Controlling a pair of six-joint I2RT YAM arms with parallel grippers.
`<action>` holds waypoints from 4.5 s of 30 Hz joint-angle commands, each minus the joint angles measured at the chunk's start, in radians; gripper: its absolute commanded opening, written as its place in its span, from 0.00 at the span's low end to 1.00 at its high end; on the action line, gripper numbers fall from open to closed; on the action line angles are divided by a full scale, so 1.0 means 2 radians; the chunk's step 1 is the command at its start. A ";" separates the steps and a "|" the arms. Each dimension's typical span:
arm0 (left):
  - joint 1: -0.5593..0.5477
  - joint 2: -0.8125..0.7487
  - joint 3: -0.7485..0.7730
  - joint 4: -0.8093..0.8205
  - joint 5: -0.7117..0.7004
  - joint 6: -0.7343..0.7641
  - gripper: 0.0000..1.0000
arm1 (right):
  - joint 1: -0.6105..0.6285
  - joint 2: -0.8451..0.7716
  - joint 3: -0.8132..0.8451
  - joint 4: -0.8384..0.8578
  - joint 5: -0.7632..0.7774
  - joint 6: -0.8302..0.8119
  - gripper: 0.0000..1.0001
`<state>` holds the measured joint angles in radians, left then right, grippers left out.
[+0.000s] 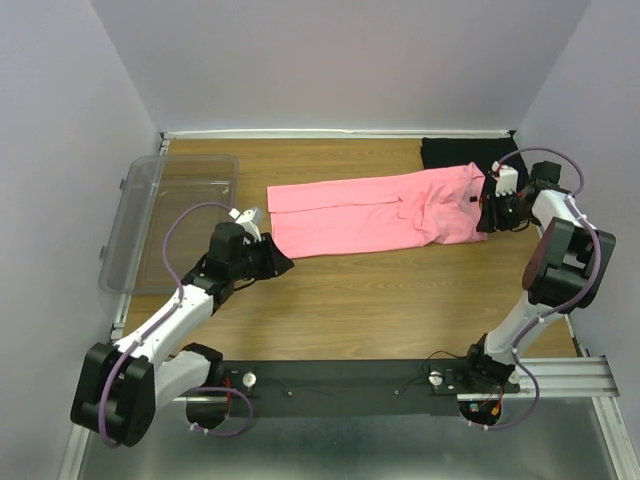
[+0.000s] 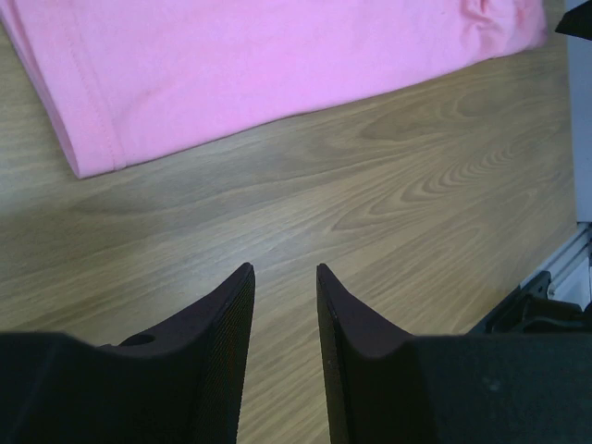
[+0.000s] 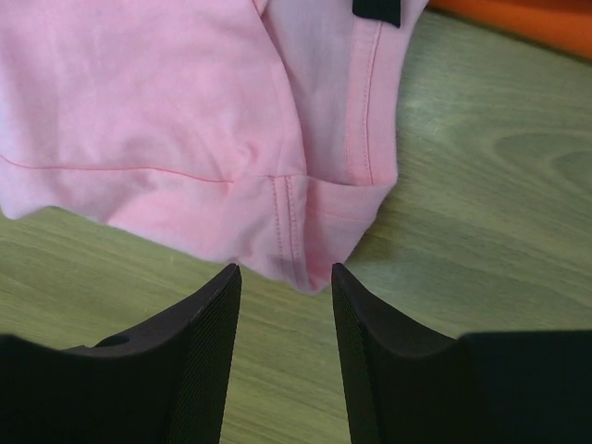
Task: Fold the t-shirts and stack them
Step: Fold the tshirt
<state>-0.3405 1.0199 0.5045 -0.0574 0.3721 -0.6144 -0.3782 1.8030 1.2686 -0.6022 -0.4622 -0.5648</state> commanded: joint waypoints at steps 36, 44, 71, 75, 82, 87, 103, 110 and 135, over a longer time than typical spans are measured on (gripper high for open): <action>-0.021 0.135 0.012 0.076 -0.096 -0.033 0.41 | -0.048 0.023 -0.016 -0.009 -0.011 -0.027 0.03; -0.020 0.141 0.020 0.069 -0.101 -0.029 0.41 | -0.056 0.023 -0.007 -0.010 0.007 -0.040 0.05; -0.020 0.039 0.033 0.053 -0.117 0.009 0.41 | 0.037 -0.073 -0.005 -0.013 -0.076 -0.032 0.63; -0.018 -0.043 0.032 0.036 -0.142 0.027 0.48 | 0.147 -0.032 0.050 0.010 -0.049 0.036 0.61; -0.012 -0.147 0.014 0.014 -0.168 0.026 0.65 | 0.244 0.081 0.139 0.036 0.103 0.108 0.59; -0.012 -0.157 0.014 0.008 -0.155 0.021 0.65 | 0.257 0.117 0.163 0.045 0.145 0.114 0.57; -0.011 -0.137 0.018 0.011 -0.146 0.028 0.65 | 0.267 0.133 0.125 0.038 0.200 0.108 0.55; -0.012 -0.139 0.015 0.014 -0.146 0.026 0.65 | 0.267 0.123 0.107 0.033 0.210 0.104 0.49; -0.012 -0.139 0.014 0.018 -0.139 0.027 0.65 | 0.267 0.038 0.084 0.028 0.151 0.115 0.38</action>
<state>-0.3676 0.7475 0.5419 -0.0429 0.0826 -0.5720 0.1505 1.9041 1.4246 -0.5327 -0.1127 -0.3584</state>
